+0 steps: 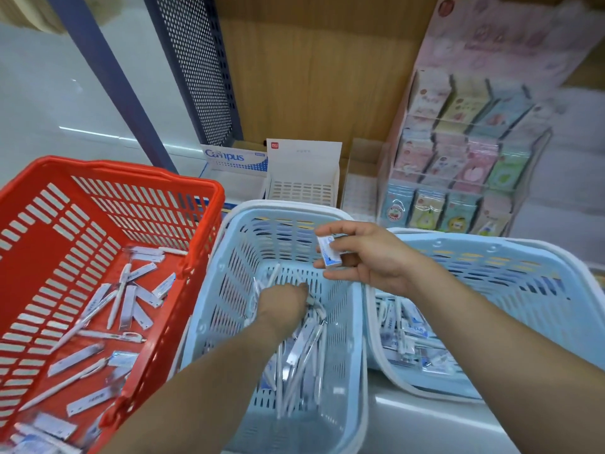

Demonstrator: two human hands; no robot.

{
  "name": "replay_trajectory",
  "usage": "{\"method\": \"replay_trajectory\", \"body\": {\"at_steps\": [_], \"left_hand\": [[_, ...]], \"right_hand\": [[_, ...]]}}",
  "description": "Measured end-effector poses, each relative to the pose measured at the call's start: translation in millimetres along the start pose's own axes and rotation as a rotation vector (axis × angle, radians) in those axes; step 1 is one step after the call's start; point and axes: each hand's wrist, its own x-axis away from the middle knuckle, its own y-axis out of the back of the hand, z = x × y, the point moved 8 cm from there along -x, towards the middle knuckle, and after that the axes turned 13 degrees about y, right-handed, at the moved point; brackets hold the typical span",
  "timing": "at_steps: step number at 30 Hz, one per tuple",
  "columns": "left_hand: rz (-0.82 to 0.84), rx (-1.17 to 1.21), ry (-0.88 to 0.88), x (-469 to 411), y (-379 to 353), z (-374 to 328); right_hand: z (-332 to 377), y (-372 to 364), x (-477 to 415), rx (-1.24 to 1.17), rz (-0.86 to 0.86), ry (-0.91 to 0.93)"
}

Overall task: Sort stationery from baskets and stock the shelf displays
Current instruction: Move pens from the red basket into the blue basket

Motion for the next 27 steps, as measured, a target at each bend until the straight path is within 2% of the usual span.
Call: {"method": "replay_trajectory", "body": {"at_steps": [3,7,9,11,13,15,19,23,27], "left_hand": [[0.057,0.247,0.138,-7.4,11.1,23.2],[0.082,0.444,0.254,-8.7,29.1,61.4],[0.177,0.735,0.327,-2.0,29.6,71.5],[0.272,1.172,0.36,7.7,39.9,66.4],[0.324,1.489,0.306,13.7,65.1,53.5],[0.334,1.66,0.224,19.3,94.4,44.2],[0.34,1.828,0.19,27.2,124.6,43.9],[0.326,1.916,0.201,29.4,140.1,47.1],[0.353,1.888,0.121,42.0,160.6,38.1]], "right_hand": [[3.1,2.8,-4.6,0.153,0.015,0.042],[11.2,-8.0,-14.5,0.398,0.046,0.112],[11.3,-12.6,-17.0,0.463,0.059,0.133],[12.1,-20.3,-19.4,0.624,0.128,0.159],[10.2,-31.4,-22.5,0.864,0.261,0.165],[12.8,-39.7,-25.7,1.019,0.31,0.192],[43.6,-39.2,-32.7,1.014,0.157,0.387],[60.3,-38.9,-28.9,0.839,0.231,0.335],[79.7,-25.5,-15.5,0.65,0.204,0.254]]}}
